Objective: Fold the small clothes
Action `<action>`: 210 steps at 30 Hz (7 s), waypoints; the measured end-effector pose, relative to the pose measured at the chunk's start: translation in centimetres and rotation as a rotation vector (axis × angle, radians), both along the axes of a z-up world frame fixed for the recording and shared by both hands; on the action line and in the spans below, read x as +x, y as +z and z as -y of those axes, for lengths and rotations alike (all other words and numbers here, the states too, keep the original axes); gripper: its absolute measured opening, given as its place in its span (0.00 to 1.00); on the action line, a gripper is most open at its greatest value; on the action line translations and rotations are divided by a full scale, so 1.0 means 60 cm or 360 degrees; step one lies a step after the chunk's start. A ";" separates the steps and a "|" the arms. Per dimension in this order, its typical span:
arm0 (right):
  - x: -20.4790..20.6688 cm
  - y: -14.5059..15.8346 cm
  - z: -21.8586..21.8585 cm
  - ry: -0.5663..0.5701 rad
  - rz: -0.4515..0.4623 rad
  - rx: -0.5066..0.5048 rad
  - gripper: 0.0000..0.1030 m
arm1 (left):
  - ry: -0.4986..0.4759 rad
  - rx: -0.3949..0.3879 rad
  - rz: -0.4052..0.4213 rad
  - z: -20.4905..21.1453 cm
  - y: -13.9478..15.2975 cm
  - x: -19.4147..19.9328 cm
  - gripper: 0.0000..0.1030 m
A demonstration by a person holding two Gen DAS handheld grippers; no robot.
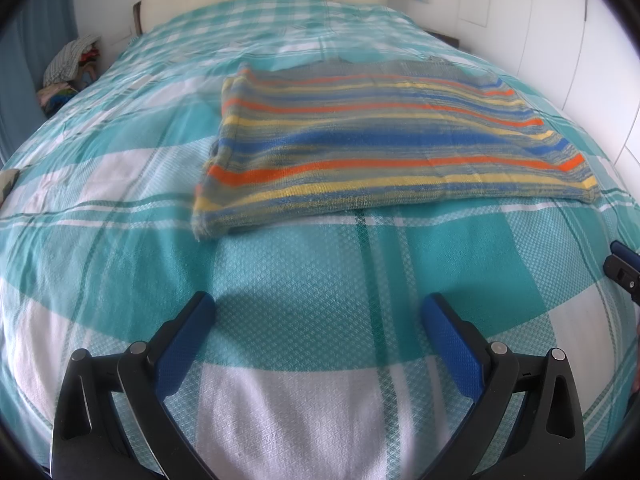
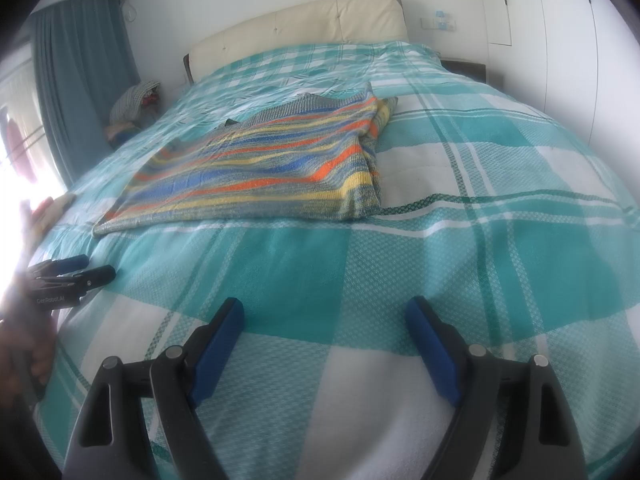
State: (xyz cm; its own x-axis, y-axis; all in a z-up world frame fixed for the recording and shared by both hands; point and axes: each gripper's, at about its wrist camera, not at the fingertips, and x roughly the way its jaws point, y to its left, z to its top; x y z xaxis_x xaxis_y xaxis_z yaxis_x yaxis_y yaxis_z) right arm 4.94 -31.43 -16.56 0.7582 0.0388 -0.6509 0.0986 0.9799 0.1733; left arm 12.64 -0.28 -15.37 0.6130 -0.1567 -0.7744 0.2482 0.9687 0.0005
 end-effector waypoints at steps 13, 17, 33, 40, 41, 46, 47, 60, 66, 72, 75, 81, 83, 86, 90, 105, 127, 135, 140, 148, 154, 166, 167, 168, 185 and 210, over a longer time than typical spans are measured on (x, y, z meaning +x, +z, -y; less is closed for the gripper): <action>0.000 0.000 0.000 0.0000 0.0000 -0.0001 0.80 | 0.0000 0.0000 0.0001 0.000 0.000 0.000 1.00; 0.000 0.000 0.000 0.0000 0.0000 -0.0001 0.80 | -0.0001 0.0000 0.0001 0.000 0.000 0.000 1.00; 0.012 0.013 0.007 0.0048 -0.0097 0.0042 0.83 | -0.0004 0.0000 0.0001 0.000 0.000 -0.001 1.00; 0.080 0.106 0.109 0.0150 -0.0128 0.0336 0.83 | -0.0210 -0.0074 0.0086 0.035 0.056 -0.034 0.98; 0.101 0.116 0.130 0.0163 -0.0146 0.0384 0.83 | -0.0325 -0.0083 0.0110 0.061 0.067 -0.043 0.98; 0.235 0.100 0.216 0.0294 -0.0418 0.0717 0.82 | -0.0856 0.0146 0.0194 0.251 0.072 -0.055 0.97; 0.254 0.091 0.228 0.0306 -0.0452 0.0771 0.76 | -0.0903 0.0181 0.0224 0.284 0.068 -0.051 0.91; 0.468 0.022 0.271 0.0276 -0.0538 0.1055 0.41 | -0.0985 -0.0093 0.0117 0.393 0.049 0.059 0.09; 0.469 0.111 0.186 0.0418 -0.0383 0.0880 0.11 | -0.0691 -0.0380 0.0188 0.271 0.103 0.047 0.08; 0.506 0.190 -0.015 0.0722 -0.0353 0.0733 0.11 | -0.0248 -0.0612 0.0141 0.074 0.131 0.044 0.08; 0.539 0.189 -0.130 0.0836 -0.0372 0.0680 0.11 | -0.0055 -0.0673 0.0075 -0.004 0.117 0.055 0.08; 0.613 0.125 -0.294 0.0904 -0.0480 0.0603 0.16 | 0.0241 -0.0655 -0.0127 -0.093 0.057 0.090 0.19; 0.627 0.099 -0.312 0.0879 -0.0515 0.0673 0.41 | 0.0298 -0.0692 -0.0227 -0.118 0.040 0.092 0.30; 0.605 0.101 -0.287 0.0834 -0.0411 0.0787 0.44 | 0.0305 -0.0683 -0.0187 -0.139 0.052 0.077 0.65; 0.523 0.136 -0.228 0.0832 -0.0327 0.0678 0.44 | 0.0262 -0.0678 -0.0088 -0.139 0.071 0.085 0.70; 0.116 0.116 -0.188 0.0670 -0.0088 0.0097 0.83 | 0.0257 -0.0365 -0.0158 -0.158 0.125 0.035 0.91; 0.066 0.002 -0.077 0.0002 -0.0145 -0.0213 0.98 | 0.0342 0.0052 -0.0019 0.060 -0.010 0.026 1.00; 0.069 -0.002 -0.079 0.0001 -0.0150 -0.0217 0.99 | 0.0335 -0.0033 0.0012 0.042 -0.013 0.018 1.00; 0.069 -0.002 -0.080 0.0000 -0.0150 -0.0217 1.00 | 0.0336 -0.0043 0.0012 0.045 -0.015 0.019 1.00; 0.069 -0.002 -0.079 0.0001 -0.0151 -0.0215 1.00 | 0.0337 -0.0042 0.0013 0.045 -0.015 0.019 1.00; 0.069 -0.002 -0.079 0.0001 -0.0151 -0.0214 1.00 | 0.0337 -0.0041 0.0015 0.045 -0.015 0.019 1.00; 0.077 0.006 -0.074 0.0050 -0.0237 -0.0188 1.00 | 0.0139 -0.0191 -0.0142 -0.021 0.036 0.027 0.98; 0.082 0.016 -0.069 0.0080 -0.0264 -0.0157 0.99 | 0.0139 -0.0247 -0.0093 -0.050 0.055 0.031 0.99; 0.089 0.025 -0.065 0.0105 -0.0257 -0.0108 0.99 | 0.0143 -0.0297 -0.0031 -0.080 0.075 0.040 0.99; 0.485 0.016 -0.176 0.0445 -0.0360 0.0395 0.27 | -0.0090 -0.0510 -0.0357 -0.095 0.007 0.324 0.19; 0.188 0.217 -0.196 0.0146 -0.0008 -0.0454 0.95 | 0.0144 0.0208 0.0351 -0.090 0.188 0.058 1.00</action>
State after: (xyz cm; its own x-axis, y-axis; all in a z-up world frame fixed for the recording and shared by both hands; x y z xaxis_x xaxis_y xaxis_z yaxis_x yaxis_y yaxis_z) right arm 16.22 -19.68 -3.56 0.7566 -0.0777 -0.6493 0.0073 0.9939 -0.1105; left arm 16.14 5.13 -4.10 0.7762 -0.0014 -0.6305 0.1409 0.9751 0.1714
